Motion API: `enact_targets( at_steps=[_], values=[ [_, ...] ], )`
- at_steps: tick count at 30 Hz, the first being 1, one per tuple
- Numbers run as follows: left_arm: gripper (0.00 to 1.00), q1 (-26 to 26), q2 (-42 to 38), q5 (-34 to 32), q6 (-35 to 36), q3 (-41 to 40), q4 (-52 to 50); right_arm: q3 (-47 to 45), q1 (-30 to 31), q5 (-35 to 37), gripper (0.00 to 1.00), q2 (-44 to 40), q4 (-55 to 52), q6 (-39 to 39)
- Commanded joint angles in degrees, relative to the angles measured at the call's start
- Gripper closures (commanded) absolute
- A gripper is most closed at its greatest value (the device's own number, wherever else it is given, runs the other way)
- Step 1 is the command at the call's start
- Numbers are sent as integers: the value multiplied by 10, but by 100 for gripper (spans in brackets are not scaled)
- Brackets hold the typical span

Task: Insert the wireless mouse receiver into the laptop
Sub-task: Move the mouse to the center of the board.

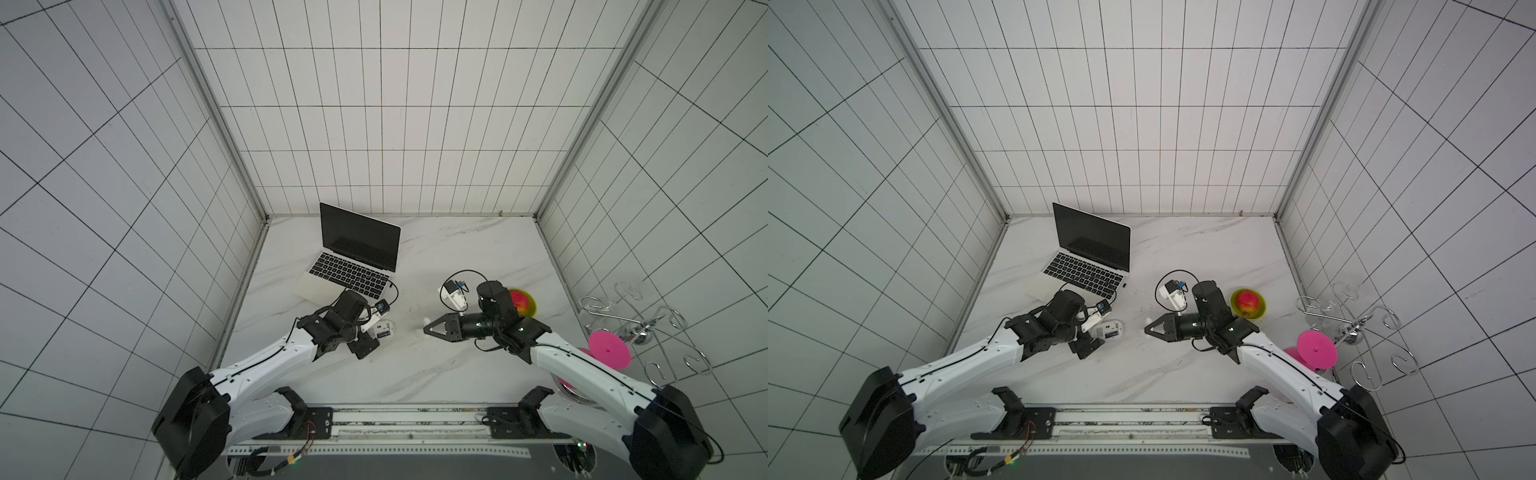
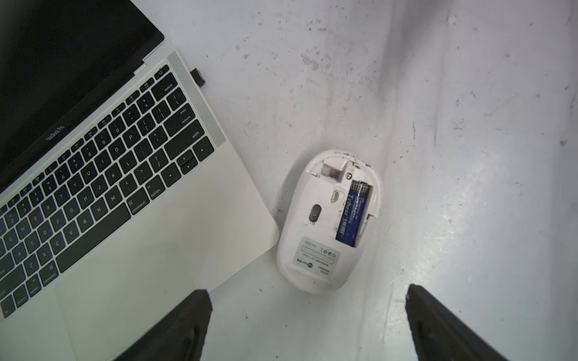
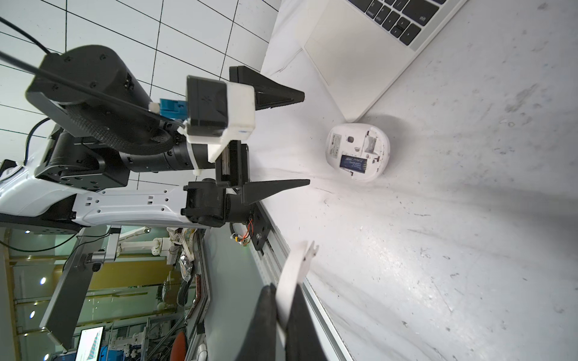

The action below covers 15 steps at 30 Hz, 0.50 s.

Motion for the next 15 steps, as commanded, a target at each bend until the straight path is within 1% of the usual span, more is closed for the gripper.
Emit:
enact_targets(
  at_steps=[1,4,9,15],
  values=[
    [2,1,33,-26,55,-3,33,-4,-5,-23,100,2,-1,-13],
    [2,3,66,-25,71,0,47,-7,-6,-31,100,-1,-1,-9],
    [2,24,103,7,78,13,51,-20,-7,-25,100,-11,-2,-1],
    [8,24,134,34,73,22,42,-31,-9,-23,100,-6,-1,5]
  ],
)
